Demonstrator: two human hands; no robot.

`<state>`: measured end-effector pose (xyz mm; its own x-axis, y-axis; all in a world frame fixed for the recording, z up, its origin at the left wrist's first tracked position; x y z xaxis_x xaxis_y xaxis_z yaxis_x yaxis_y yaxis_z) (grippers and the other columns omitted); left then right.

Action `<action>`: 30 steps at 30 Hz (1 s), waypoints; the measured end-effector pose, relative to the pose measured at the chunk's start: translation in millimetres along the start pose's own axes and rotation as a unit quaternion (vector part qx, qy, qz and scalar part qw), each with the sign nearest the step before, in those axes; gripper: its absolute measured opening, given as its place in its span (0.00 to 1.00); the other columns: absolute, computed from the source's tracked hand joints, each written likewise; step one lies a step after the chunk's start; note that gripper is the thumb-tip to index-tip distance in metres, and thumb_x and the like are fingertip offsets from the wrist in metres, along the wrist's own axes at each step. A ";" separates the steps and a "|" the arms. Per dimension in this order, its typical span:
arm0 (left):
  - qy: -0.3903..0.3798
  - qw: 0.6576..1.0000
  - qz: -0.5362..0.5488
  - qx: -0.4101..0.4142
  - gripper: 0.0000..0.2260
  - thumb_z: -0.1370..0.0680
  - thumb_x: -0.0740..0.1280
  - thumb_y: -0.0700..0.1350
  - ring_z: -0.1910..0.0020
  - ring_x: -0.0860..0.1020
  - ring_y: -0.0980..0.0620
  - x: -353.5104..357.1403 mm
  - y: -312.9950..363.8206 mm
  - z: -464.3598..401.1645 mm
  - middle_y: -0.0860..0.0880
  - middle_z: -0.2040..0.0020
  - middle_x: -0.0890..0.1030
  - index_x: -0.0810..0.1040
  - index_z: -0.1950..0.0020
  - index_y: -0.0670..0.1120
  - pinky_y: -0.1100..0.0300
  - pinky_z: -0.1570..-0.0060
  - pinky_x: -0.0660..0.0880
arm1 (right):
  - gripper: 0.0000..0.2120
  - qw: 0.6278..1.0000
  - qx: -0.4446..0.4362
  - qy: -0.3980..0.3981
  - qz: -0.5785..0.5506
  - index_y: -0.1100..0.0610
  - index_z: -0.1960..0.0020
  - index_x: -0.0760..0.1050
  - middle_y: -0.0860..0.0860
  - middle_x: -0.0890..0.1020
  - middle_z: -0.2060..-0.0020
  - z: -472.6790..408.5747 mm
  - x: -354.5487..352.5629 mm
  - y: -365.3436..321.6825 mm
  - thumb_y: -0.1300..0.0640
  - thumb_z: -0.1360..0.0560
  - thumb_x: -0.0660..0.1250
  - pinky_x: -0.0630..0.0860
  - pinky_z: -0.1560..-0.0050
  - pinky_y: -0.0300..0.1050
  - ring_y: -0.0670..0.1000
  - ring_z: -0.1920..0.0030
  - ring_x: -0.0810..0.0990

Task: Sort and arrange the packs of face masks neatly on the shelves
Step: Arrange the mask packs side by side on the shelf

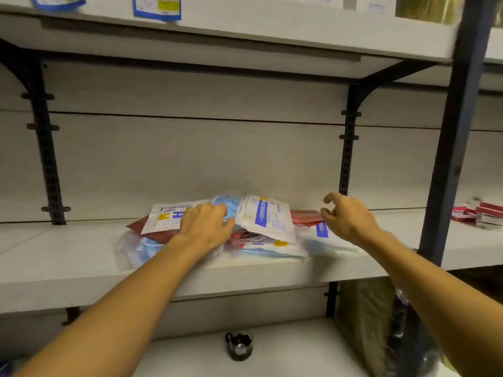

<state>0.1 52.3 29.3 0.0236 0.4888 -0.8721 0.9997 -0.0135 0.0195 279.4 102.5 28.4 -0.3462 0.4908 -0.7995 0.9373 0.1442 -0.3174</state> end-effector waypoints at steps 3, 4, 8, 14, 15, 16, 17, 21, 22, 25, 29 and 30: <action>-0.023 0.999 0.001 -0.033 0.18 0.20 0.56 0.56 0.40 0.75 0.42 8.5 17.0 -21.0 0.44 0.38 0.77 0.74 0.37 0.48 0.54 0.46 0.68 | 0.17 1.000 -0.008 0.000 -0.004 0.52 0.35 0.71 0.55 0.82 0.51 -18.8 0.1 13.9 0.47 0.22 0.60 0.79 0.48 0.55 0.58 0.52 0.80; -0.038 0.998 0.001 -0.052 0.20 0.21 0.56 0.58 0.40 0.75 0.42 9.1 23.2 -25.4 0.44 0.38 0.77 0.74 0.37 0.47 0.54 0.46 0.68 | 0.17 1.000 -0.007 -0.012 -0.003 0.52 0.35 0.71 0.55 0.82 0.51 -21.9 0.9 16.2 0.48 0.22 0.60 0.79 0.48 0.56 0.57 0.51 0.80; -0.081 0.991 0.006 -0.107 0.25 0.24 0.60 0.66 0.39 0.73 0.44 22.7 38.4 -48.0 0.45 0.38 0.75 0.73 0.38 0.48 0.53 0.45 0.70 | 0.16 0.999 -0.036 -0.025 -0.017 0.53 0.35 0.71 0.55 0.82 0.48 -43.0 5.9 28.6 0.50 0.21 0.60 0.78 0.48 0.54 0.57 0.51 0.80; -0.113 0.974 0.066 -0.184 0.30 0.33 0.73 0.63 0.39 0.74 0.45 37.9 45.9 -63.2 0.47 0.39 0.75 0.72 0.40 0.47 0.52 0.44 0.73 | 0.16 0.995 -0.072 -0.053 -0.035 0.53 0.34 0.71 0.55 0.82 0.46 -67.6 21.8 36.4 0.51 0.21 0.59 0.77 0.45 0.55 0.57 0.47 0.79; -0.120 0.968 0.091 -0.198 0.31 0.35 0.74 0.63 0.40 0.75 0.44 41.6 43.8 -64.6 0.47 0.40 0.76 0.73 0.40 0.47 0.52 0.43 0.74 | 0.16 0.994 -0.079 -0.059 -0.040 0.53 0.34 0.70 0.56 0.82 0.46 -69.0 26.7 35.0 0.51 0.21 0.59 0.77 0.46 0.54 0.58 0.47 0.79; -0.132 0.962 0.115 -0.210 0.32 0.37 0.75 0.63 0.41 0.76 0.44 45.6 41.7 -66.1 0.47 0.40 0.77 0.75 0.40 0.46 0.52 0.43 0.74 | 0.16 0.993 -0.085 -0.068 -0.044 0.53 0.34 0.70 0.56 0.82 0.45 -68.6 31.9 33.4 0.52 0.20 0.59 0.76 0.47 0.52 0.58 0.47 0.79; -0.142 0.957 0.135 -0.213 0.32 0.38 0.76 0.62 0.43 0.77 0.44 48.4 40.5 -68.1 0.46 0.42 0.78 0.76 0.41 0.44 0.52 0.44 0.75 | 0.16 0.992 -0.088 -0.077 -0.048 0.53 0.34 0.70 0.56 0.81 0.45 -67.9 37.9 32.3 0.52 0.20 0.59 0.76 0.48 0.50 0.58 0.47 0.79; -0.170 0.934 0.231 -0.215 0.18 0.30 0.75 0.51 0.57 0.79 0.45 49.0 39.0 -77.7 0.43 0.52 0.80 0.75 0.50 0.40 0.57 0.61 0.75 | 0.16 0.989 -0.095 -0.106 -0.051 0.53 0.34 0.71 0.56 0.80 0.42 -66.3 51.3 29.4 0.54 0.21 0.58 0.76 0.52 0.49 0.57 0.49 0.79; -0.167 0.925 0.263 -0.217 0.15 0.29 0.74 0.48 0.60 0.79 0.46 46.6 38.6 -80.6 0.42 0.55 0.81 0.75 0.52 0.39 0.58 0.64 0.76 | 0.15 0.988 -0.095 -0.109 -0.050 0.53 0.35 0.71 0.56 0.80 0.43 -67.7 51.0 29.4 0.54 0.21 0.58 0.77 0.52 0.49 0.57 0.49 0.79; -0.134 0.914 0.319 -0.212 0.10 0.26 0.72 0.43 0.72 0.73 0.51 29.1 37.9 -82.6 0.45 0.66 0.76 0.73 0.58 0.41 0.69 0.81 0.67 | 0.15 0.989 -0.095 -0.094 -0.057 0.54 0.36 0.73 0.56 0.81 0.45 -76.4 44.1 27.4 0.53 0.22 0.59 0.77 0.51 0.50 0.57 0.50 0.79; -0.034 0.890 0.389 -0.235 0.10 0.25 0.71 0.44 0.72 0.69 0.53 11.1 7.9 -82.1 0.45 0.64 0.74 0.72 0.59 0.42 0.64 0.79 0.64 | 0.15 0.988 -0.086 -0.096 -0.084 0.54 0.39 0.75 0.58 0.81 0.46 -87.3 44.5 12.1 0.52 0.24 0.62 0.78 0.47 0.53 0.59 0.50 0.79; 0.000 0.880 0.406 -0.245 0.10 0.25 0.72 0.45 0.69 0.72 0.52 7.2 -4.6 -79.6 0.44 0.60 0.76 0.73 0.56 0.41 0.61 0.74 0.67 | 0.14 0.988 -0.081 -0.098 -0.092 0.53 0.40 0.76 0.58 0.81 0.46 -88.6 47.5 6.0 0.52 0.24 0.63 0.78 0.47 0.53 0.59 0.49 0.79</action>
<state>-4.1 125.4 61.9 0.7306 0.4914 -0.4741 0.5343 0.0209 0.8450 272.2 202.8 33.7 -0.4979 0.2699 -0.8242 0.8464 0.3585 -0.3939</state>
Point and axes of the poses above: each hand's wrist, its own z-axis away from the middle knuckle, its own x-axis out of the palm, y = z × x, the point moved 6 cm from there along -z, towards the middle knuckle
